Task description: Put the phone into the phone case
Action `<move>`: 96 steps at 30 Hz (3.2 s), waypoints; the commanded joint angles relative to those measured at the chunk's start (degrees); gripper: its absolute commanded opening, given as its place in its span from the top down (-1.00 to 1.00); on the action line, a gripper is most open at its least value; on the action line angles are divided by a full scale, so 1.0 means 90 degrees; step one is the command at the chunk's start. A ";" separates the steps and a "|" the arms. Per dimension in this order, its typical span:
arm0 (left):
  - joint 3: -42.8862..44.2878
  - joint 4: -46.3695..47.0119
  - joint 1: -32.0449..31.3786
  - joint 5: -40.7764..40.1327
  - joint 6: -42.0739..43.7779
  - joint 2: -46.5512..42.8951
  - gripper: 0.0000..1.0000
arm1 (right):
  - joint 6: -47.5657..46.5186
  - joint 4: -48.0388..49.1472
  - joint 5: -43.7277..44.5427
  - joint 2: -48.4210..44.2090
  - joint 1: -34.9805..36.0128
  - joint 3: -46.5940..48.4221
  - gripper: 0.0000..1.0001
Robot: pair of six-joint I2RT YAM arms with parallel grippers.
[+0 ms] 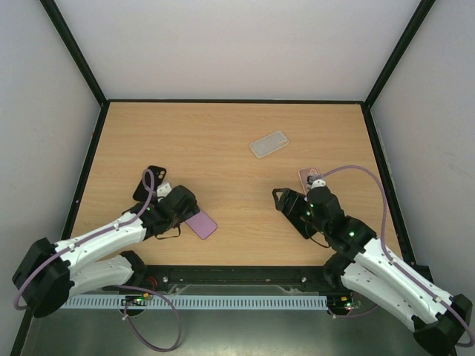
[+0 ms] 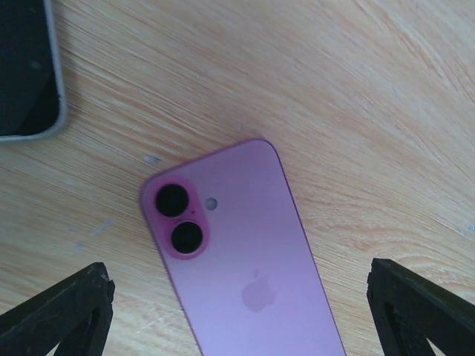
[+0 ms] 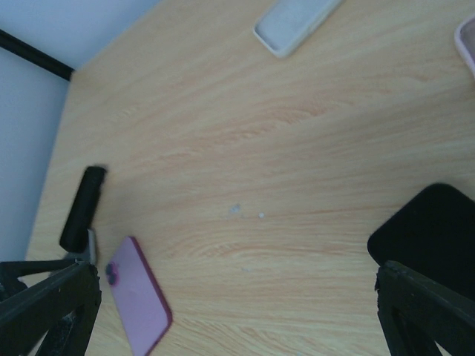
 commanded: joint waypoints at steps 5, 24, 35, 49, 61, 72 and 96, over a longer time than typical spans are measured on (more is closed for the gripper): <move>-0.0470 0.1238 0.0054 0.0973 -0.0059 0.0753 -0.88 | 0.0031 0.0239 -0.0415 -0.0047 0.0045 -0.0093 -0.99; -0.0066 0.3335 -0.0586 0.2117 0.0048 0.2104 -0.74 | 0.0341 0.0216 -0.0478 0.0035 0.0065 -0.0547 -0.84; -0.0079 0.2495 -0.0766 0.1654 -0.0634 0.1678 -0.86 | 0.0817 0.0843 -0.0297 0.0565 0.0557 -0.0557 -0.67; 0.0042 0.0827 0.1647 0.1666 0.0399 -0.0175 -0.99 | 0.0303 0.1015 0.0537 0.2842 0.1631 0.0279 -0.68; -0.0194 0.0061 0.2466 0.1839 0.0491 -0.1844 -0.98 | -0.0313 0.0533 0.1563 0.5307 0.2569 0.2048 -0.78; -0.0804 0.0611 0.2476 0.2741 0.0680 -0.1676 -0.98 | -0.0873 0.0460 0.1451 0.6728 0.3094 0.2781 -0.79; -0.1229 0.1626 0.2329 0.3943 0.1328 -0.1240 -0.86 | -0.1171 0.0550 0.1606 0.7198 0.3297 0.2508 -0.53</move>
